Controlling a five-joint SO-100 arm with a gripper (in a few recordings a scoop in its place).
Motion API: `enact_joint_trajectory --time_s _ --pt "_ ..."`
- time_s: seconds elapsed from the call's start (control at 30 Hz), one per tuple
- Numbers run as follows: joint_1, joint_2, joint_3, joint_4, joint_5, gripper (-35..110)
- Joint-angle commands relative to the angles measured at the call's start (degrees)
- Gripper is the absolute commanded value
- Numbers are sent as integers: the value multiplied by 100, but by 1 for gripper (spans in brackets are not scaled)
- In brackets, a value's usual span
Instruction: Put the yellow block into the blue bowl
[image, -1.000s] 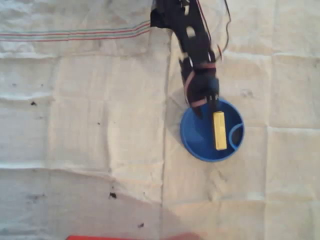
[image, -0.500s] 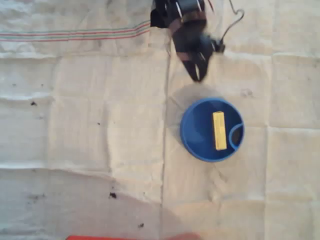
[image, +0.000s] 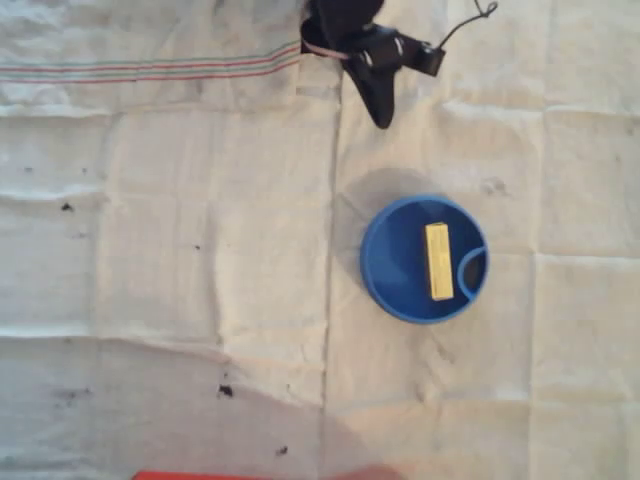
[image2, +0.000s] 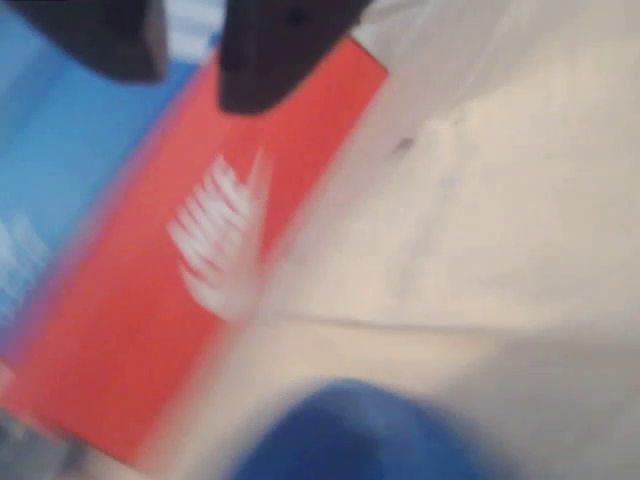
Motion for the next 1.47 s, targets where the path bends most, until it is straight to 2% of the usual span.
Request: enact_joint_trajectory --time_s 0.0,0.17,1.43 --pt "62 668 246 -193 844 0" --pt "62 659 457 -185 1485 0" --pt "35 677 3067 -237 1512 0"
